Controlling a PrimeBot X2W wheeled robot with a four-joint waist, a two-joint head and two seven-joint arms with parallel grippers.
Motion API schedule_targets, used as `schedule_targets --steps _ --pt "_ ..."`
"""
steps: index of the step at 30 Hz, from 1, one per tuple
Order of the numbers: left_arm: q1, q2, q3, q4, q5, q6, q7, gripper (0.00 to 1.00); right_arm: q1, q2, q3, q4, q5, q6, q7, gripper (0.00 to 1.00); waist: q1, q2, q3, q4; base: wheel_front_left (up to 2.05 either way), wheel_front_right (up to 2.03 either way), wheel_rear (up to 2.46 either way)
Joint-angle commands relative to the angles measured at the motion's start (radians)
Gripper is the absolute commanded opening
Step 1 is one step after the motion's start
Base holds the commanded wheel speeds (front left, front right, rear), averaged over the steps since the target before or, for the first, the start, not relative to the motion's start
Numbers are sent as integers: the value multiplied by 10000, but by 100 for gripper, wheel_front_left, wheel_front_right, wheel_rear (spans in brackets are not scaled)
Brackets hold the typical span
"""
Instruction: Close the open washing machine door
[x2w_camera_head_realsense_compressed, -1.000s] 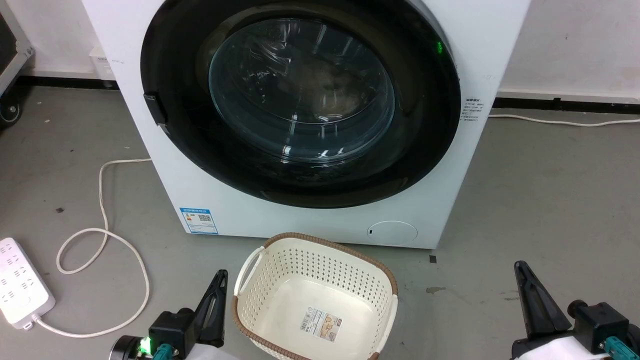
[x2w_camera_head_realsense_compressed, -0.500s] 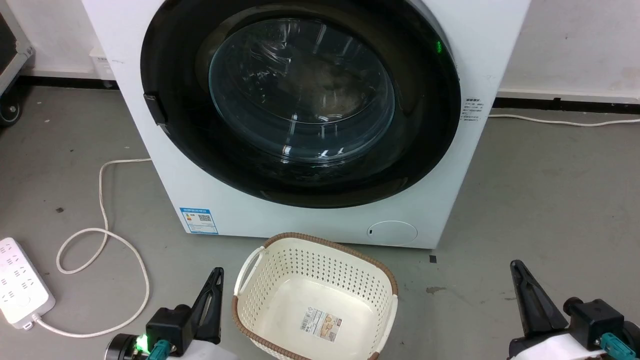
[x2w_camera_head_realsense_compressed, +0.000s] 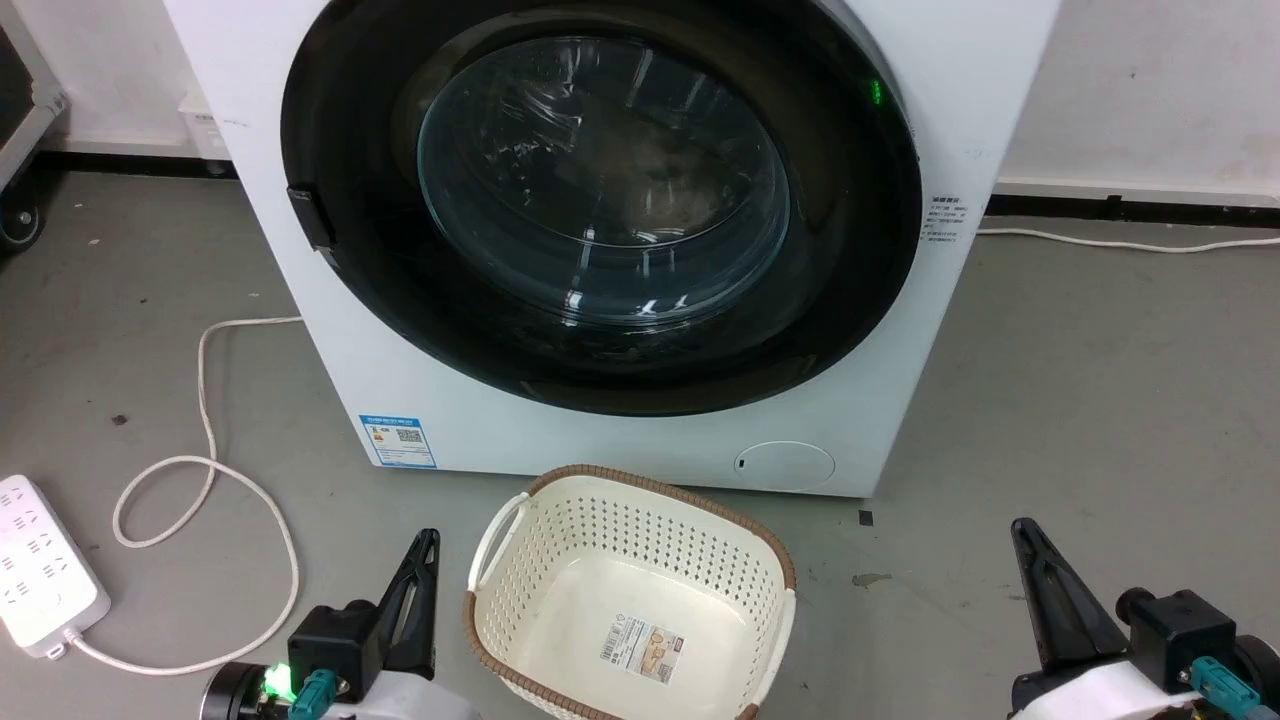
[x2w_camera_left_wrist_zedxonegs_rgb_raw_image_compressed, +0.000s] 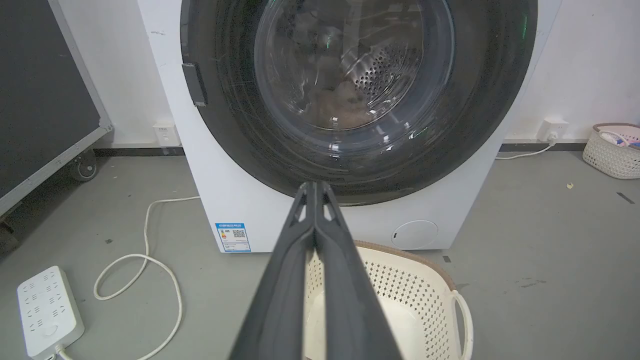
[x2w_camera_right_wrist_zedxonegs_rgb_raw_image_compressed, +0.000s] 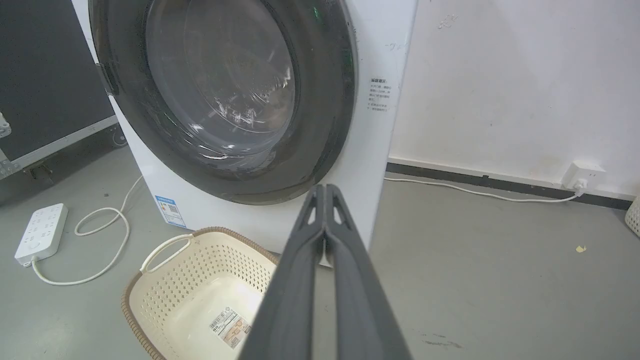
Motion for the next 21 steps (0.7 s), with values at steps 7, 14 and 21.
schedule_targets --steps 7,14,21 --pt "-81 -56 103 -156 130 68 189 0 -130 30 72 -147 -70 -4 190 0 0 0 1 5 0 0 0" --pt "-93 -70 162 -251 186 98 332 0 -151 34 120 -218 -90 -4 334 0 0 0 1 9 0 0 0" --pt "-105 -84 220 -345 242 128 474 0 -172 38 168 -289 -110 -5 477 0 0 0 2 13 0 0 0"
